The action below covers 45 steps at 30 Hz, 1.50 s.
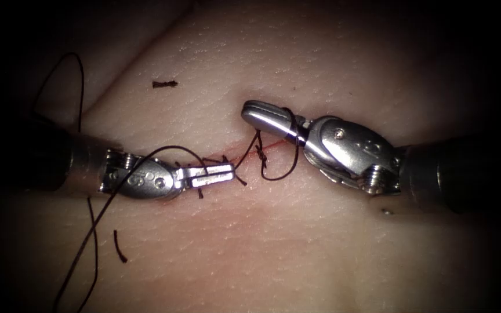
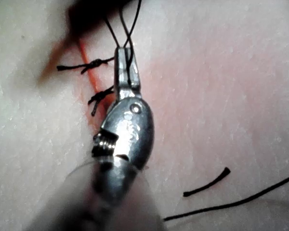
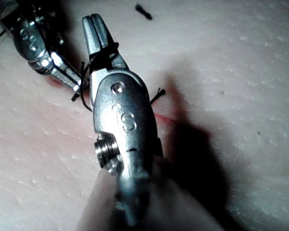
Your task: Wound Closure
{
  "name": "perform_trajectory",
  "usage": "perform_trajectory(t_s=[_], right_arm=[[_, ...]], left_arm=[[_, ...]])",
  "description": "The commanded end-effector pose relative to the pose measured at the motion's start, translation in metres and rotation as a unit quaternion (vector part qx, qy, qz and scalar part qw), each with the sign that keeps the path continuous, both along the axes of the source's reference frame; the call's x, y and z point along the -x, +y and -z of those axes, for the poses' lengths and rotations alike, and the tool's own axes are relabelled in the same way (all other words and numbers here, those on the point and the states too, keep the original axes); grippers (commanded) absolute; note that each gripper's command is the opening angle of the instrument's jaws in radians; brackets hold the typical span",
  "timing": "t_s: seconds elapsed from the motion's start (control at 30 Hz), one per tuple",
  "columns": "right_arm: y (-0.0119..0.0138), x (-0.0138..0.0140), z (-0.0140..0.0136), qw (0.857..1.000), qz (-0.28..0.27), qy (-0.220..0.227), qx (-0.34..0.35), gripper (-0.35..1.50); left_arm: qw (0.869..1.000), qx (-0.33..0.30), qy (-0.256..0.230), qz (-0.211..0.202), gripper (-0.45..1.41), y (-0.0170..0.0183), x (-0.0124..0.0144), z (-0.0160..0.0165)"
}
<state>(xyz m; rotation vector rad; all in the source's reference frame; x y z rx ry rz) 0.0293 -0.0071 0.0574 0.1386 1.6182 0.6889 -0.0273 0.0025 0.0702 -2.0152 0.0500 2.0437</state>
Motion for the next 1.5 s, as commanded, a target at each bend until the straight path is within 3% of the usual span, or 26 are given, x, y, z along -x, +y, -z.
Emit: perform_trajectory(t_s=[0.03,0.17,0.37,0.63,0.83,1.2,1.5], right_arm=[[-0.0004,-0.0008,-0.0005,1.0,0.007,-0.012,-0.002,-0.15],[0.0001,-0.0012,-0.0014,0.999,0.014,-0.039,-0.029,0.22],[-0.0011,-0.0024,-0.0032,0.989,0.026,-0.1,-0.109,0.27],[-0.0017,-0.0022,-0.006,0.975,0.012,-0.164,-0.153,0.76],[-0.002,-0.0019,-0.0064,0.96,-0.026,-0.222,-0.169,0.86],[-0.0011,-0.0017,-0.0072,0.941,-0.059,-0.276,-0.186,0.83],[-0.0009,-0.0006,-0.0114,0.92,-0.067,-0.303,-0.237,0.81]], left_arm=[[1.0,0.0,-0.001,-0.001,-0.45,-0.0007,0.0007,-0.0004],[1.0,-0.001,-0.002,-0.001,-0.45,-0.0012,0.0012,0.0004],[1.0,-0.003,-0.004,-0.001,-0.45,-0.0017,0.0019,0.0016],[1.0,-0.005,-0.005,-0.001,-0.45,-0.0019,0.0022,0.0024],[1.0,-0.005,-0.005,-0.001,-0.45,-0.002,0.0024,0.0024],[1.0,-0.008,-0.005,0.0,-0.45,-0.0025,0.003,0.003],[1.0,-0.007,-0.007,-0.001,-0.45,-0.0025,0.0032,0.003]])
